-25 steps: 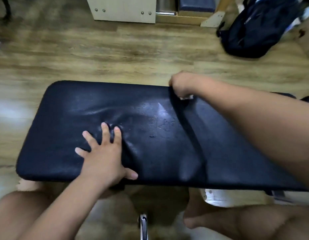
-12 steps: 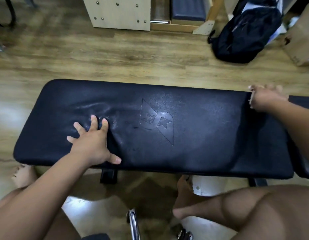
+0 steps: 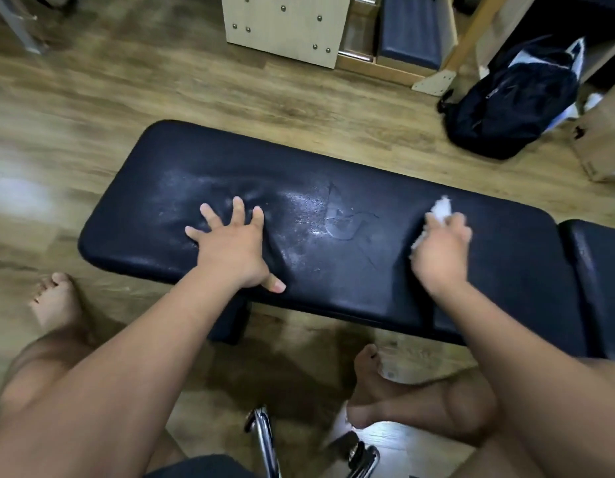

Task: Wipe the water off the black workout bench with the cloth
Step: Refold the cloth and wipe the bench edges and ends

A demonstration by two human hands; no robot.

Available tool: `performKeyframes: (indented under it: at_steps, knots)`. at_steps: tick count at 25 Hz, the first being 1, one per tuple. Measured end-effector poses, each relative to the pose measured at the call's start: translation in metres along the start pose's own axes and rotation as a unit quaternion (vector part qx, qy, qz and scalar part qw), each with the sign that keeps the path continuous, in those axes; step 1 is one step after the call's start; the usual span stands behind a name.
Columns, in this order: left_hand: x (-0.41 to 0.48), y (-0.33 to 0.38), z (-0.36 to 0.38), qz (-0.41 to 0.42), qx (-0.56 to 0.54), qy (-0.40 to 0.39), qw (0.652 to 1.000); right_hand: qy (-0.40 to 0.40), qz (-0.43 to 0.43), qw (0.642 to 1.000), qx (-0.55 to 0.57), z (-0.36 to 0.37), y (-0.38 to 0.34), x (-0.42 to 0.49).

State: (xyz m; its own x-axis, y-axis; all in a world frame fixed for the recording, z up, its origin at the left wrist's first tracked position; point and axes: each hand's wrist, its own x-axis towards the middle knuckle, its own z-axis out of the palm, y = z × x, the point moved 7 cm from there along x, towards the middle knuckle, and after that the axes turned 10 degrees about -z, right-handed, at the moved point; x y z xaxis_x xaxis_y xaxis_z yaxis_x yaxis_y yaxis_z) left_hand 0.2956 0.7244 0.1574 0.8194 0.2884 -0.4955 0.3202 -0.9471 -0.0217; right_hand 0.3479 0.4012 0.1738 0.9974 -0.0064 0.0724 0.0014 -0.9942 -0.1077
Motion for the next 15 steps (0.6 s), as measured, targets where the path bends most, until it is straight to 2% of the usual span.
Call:
performKeyframes:
  at_steps: [2, 4, 6, 8, 11, 15]
  knots:
    - [-0.004, -0.009, 0.001, -0.005, -0.033, 0.024, 0.999, -0.011, -0.048, 0.999, 0.023, 0.015, -0.081, -0.005]
    - [-0.025, -0.027, 0.006, -0.031, -0.058, 0.077, 0.995, -0.058, -0.129, 0.987, 0.07, 0.025, -0.177, -0.026]
    - [-0.051, -0.046, 0.017, -0.06, -0.063, 0.131, 0.988, -0.091, -0.26, 0.957, 0.089, 0.03, -0.264, -0.057]
    - [-0.068, -0.065, 0.036, -0.072, -0.041, 0.127, 0.988, -0.096, -0.35, 0.929, 0.08, 0.029, -0.299, -0.082]
    - [-0.09, -0.068, 0.052, -0.065, -0.011, 0.099, 0.993, -0.065, -0.342, 0.936, 0.045, 0.02, -0.229, -0.084]
    - [-0.106, 0.003, 0.044, 0.023, 0.044, 0.134, 0.99, -0.016, -0.204, 0.979, -0.021, -0.001, -0.05, -0.077]
